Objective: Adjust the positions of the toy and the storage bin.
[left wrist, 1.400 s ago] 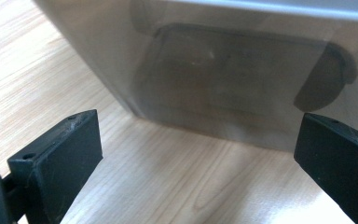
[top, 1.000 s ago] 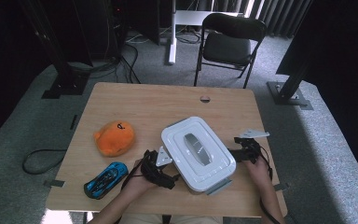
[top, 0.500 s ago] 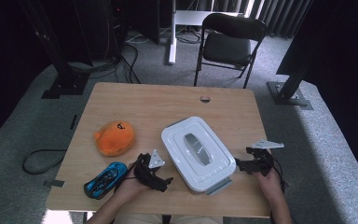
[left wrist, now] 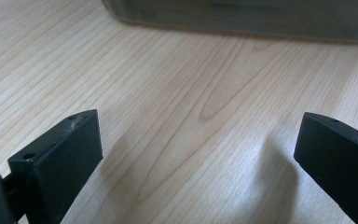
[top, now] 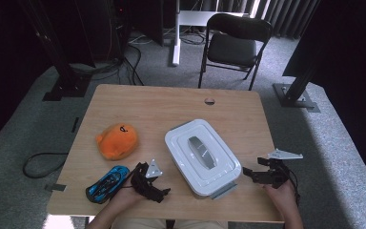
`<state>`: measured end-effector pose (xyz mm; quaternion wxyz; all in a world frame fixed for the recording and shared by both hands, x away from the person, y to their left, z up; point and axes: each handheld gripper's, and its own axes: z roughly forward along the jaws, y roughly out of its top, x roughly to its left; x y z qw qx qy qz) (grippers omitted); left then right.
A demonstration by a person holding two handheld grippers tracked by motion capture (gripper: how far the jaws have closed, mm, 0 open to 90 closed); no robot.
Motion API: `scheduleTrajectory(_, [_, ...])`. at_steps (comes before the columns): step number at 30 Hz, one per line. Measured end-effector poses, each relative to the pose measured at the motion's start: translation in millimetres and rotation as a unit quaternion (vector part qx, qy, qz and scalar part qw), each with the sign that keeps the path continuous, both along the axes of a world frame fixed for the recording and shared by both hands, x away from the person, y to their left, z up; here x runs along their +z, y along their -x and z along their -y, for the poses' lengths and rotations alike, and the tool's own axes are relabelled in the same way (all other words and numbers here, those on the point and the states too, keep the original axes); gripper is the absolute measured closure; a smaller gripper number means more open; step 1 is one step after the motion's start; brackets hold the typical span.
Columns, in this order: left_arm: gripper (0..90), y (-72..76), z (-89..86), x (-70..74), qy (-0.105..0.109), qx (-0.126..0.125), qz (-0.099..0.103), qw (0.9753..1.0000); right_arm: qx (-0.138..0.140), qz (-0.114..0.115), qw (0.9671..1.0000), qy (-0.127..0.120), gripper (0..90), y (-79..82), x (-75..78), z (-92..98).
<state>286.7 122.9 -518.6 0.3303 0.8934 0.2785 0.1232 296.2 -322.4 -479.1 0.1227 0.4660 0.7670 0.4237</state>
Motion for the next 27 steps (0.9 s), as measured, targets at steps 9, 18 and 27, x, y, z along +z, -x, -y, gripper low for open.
scheduleTrajectory(9, [1.5, 1.0, -4.2, -5.5, 0.013, 0.012, 0.0, 0.9998, -0.009, 0.04, 0.9991, -0.009, 11.8, 15.9, 41.8, -2.5])
scheduleTrajectory(18, [1.5, 0.8, -5.1, -6.0, 0.016, 0.02, 0.002, 0.9997, 0.02, 0.092, 0.9954, -0.021, 11.7, 28.4, 87.5, -26.4])
scheduleTrajectory(27, [1.5, 1.6, -5.8, -6.1, 0.017, 0.025, 0.002, 0.9995, 0.052, 0.109, 0.9924, -0.024, 11.8, 29.7, 110.0, -67.2])
